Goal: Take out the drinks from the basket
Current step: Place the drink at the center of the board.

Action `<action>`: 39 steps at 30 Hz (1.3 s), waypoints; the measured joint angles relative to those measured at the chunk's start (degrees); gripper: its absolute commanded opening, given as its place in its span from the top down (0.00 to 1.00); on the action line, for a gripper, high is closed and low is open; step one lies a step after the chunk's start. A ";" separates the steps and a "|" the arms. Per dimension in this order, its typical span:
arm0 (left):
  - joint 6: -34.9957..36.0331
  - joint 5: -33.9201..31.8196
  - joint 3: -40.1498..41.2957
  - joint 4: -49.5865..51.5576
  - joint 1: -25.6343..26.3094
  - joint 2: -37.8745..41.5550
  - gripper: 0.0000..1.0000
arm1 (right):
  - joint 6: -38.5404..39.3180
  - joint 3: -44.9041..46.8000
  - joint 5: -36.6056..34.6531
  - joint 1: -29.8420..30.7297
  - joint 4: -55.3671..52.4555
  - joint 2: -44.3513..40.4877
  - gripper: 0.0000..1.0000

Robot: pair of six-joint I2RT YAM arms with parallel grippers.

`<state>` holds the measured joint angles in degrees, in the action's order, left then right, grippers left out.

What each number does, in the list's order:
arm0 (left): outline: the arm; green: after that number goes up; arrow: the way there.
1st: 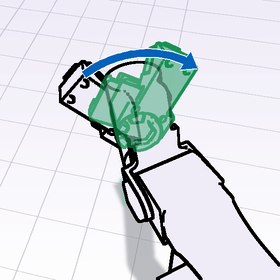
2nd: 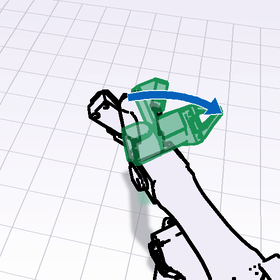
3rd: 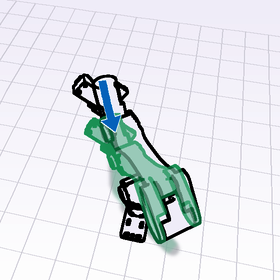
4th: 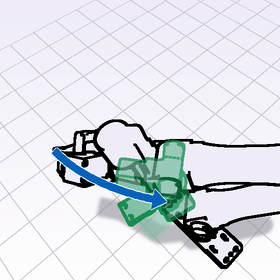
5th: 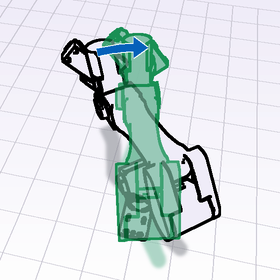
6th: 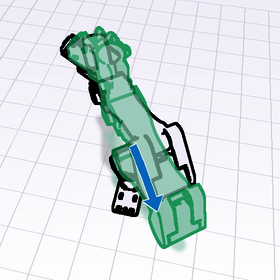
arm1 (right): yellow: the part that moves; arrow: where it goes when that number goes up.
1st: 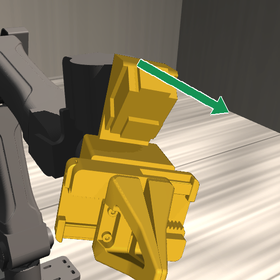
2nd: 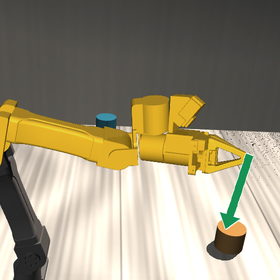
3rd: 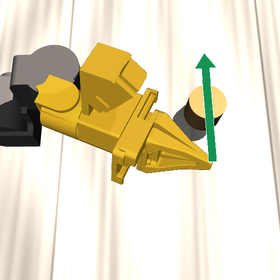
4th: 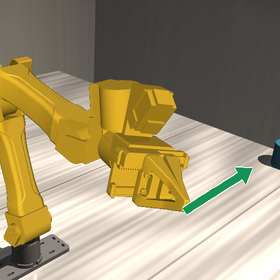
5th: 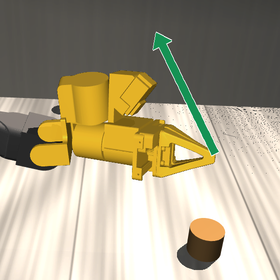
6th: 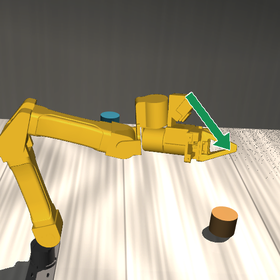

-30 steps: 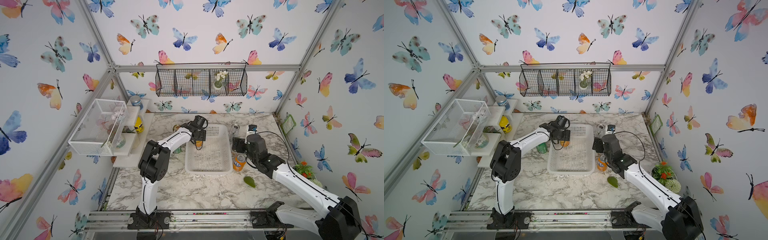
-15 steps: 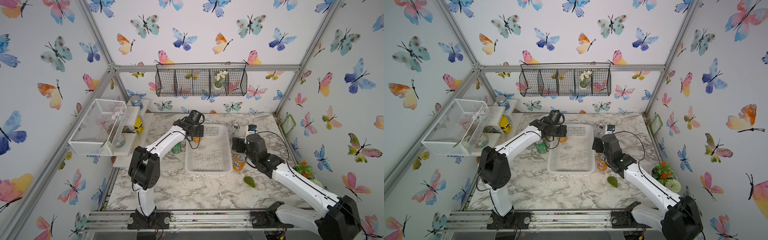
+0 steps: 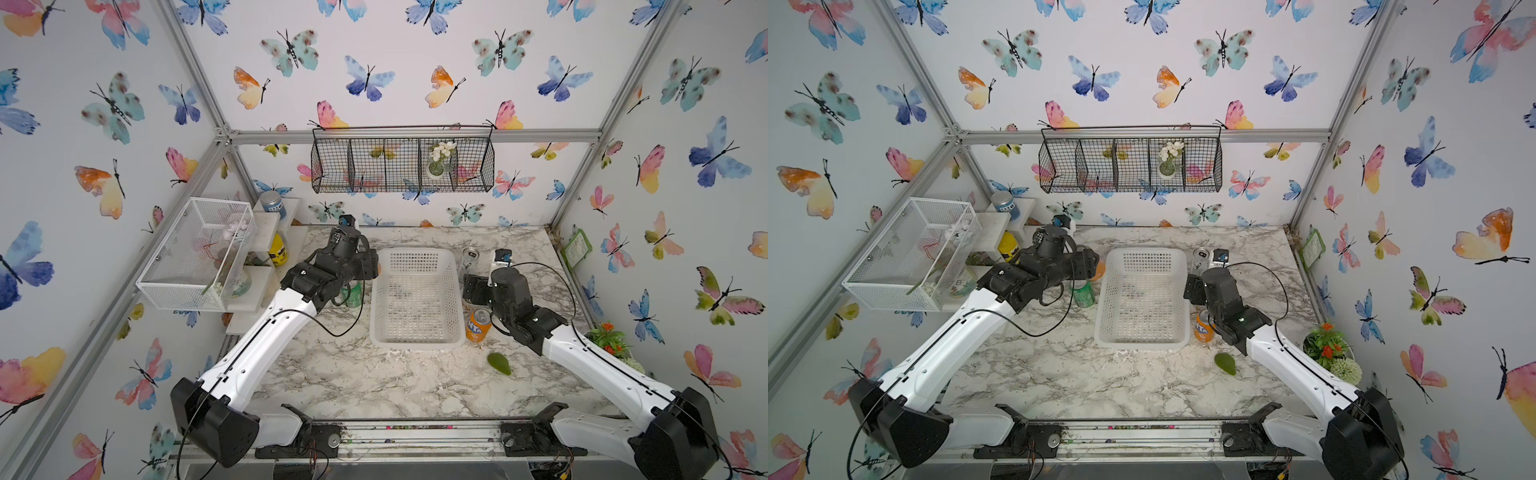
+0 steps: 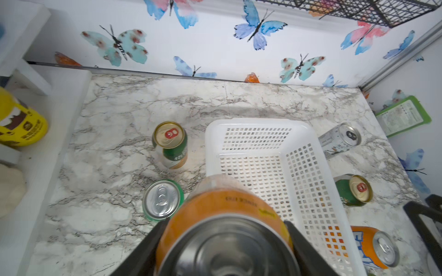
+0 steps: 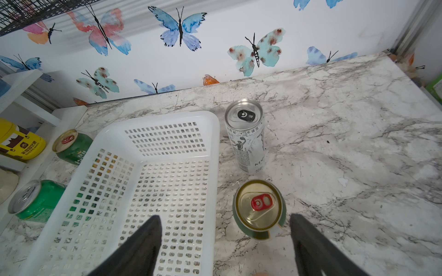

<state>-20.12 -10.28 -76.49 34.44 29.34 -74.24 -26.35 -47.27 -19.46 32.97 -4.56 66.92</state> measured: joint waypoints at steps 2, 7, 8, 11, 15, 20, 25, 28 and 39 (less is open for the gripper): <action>0.00 -1.73 2.43 0.28 -0.48 1.51 0.34 | 0.00 -0.04 0.00 0.00 0.31 0.00 0.14; -0.70 -4.24 10.25 0.33 -1.92 4.37 0.35 | 0.00 -0.04 -0.02 0.00 0.39 -0.02 0.14; -1.11 -4.24 12.22 0.33 -2.36 4.74 0.36 | 0.00 -0.04 -0.02 0.00 0.42 -0.02 0.14; -2.45 -4.22 15.98 0.35 -2.80 4.85 0.37 | 0.00 -0.04 0.00 0.00 0.46 -0.07 0.14; -4.68 -4.20 18.27 0.55 -3.10 4.52 0.38 | 0.00 -0.04 -0.02 0.00 0.72 -0.07 0.14; -7.32 -2.84 20.81 -1.68 -3.08 3.54 0.39 | 0.04 -0.04 -0.02 0.00 0.81 -0.09 0.13; -9.27 -2.27 23.17 -2.91 -1.75 1.42 0.39 | 0.04 -0.02 -0.02 0.00 0.85 -0.28 0.13; -9.99 -2.27 24.13 -3.82 -1.11 0.37 0.39 | 0.04 -0.02 -0.02 0.00 0.87 -0.39 0.13; -11.65 -2.25 26.32 -6.10 -0.94 -1.18 0.38 | 0.04 0.07 -0.02 -0.04 1.29 -0.52 0.13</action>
<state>-31.77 -12.53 -50.17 28.34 28.40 -75.42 -26.30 -47.20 -19.49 32.93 -3.27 66.39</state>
